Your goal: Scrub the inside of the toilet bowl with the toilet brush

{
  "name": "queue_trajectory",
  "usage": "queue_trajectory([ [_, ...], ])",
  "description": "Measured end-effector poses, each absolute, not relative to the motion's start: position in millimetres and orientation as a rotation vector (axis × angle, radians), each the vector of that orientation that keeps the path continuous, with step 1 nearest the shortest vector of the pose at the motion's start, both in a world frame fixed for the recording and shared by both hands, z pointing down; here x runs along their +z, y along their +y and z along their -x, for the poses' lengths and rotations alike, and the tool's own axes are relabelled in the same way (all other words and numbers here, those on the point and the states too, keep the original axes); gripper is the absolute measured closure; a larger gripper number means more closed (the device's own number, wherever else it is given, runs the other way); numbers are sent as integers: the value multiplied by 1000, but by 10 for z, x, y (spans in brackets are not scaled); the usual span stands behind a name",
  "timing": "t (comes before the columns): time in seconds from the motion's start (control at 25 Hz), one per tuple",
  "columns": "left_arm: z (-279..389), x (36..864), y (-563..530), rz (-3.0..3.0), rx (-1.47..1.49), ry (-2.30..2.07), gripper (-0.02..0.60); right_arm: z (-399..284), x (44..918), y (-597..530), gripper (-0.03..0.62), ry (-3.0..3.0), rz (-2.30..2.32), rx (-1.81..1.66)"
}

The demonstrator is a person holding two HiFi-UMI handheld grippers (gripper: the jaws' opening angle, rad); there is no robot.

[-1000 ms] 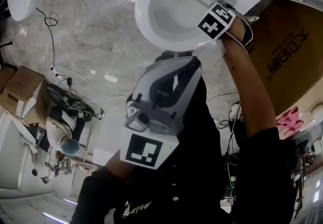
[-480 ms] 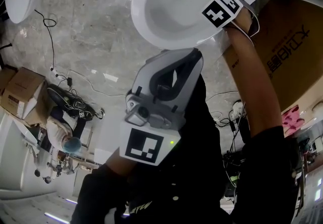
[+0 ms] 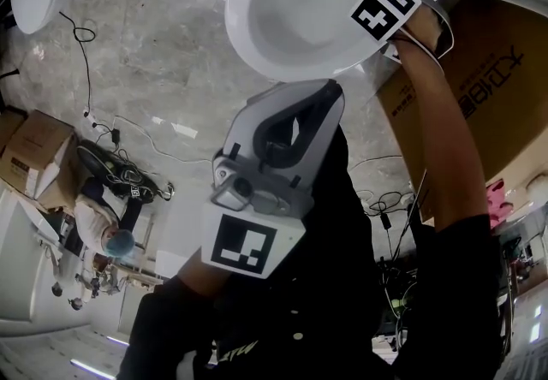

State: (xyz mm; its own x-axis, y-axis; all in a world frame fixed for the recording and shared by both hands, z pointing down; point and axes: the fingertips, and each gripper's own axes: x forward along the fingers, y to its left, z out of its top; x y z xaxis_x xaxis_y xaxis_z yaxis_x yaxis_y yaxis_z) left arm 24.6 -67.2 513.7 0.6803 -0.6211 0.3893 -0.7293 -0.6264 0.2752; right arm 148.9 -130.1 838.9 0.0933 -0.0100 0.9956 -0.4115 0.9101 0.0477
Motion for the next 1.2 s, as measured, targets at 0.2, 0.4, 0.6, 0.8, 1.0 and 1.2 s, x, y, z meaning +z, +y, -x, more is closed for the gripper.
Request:
queue_trajectory([
  [0.2,-227,5090,-703,-2485,350,-1065,546,-1563,8436,-1146,507,-1425,-348,376],
  [0.4,-175,5071,-713,-2485,353,-1072,546,-1528,8457,-1012,507,-1397,-292,401],
  [0.6,-179,5089,-687,-2474,354,-1073,546,-1512,8486,-858,507,-1377,-228,427],
  [0.8,-180,5088,-685,-2475,351,-1070,546,-1407,8482,-744,507,-1381,-174,416],
  [1.0,-196,5103,-689,-2471,352,-1067,546,-1263,8506,-636,507,-1391,-118,418],
  [1.2,-196,5125,-695,-2470,354,-1067,546,-1109,8554,-578,507,-1431,-137,476],
])
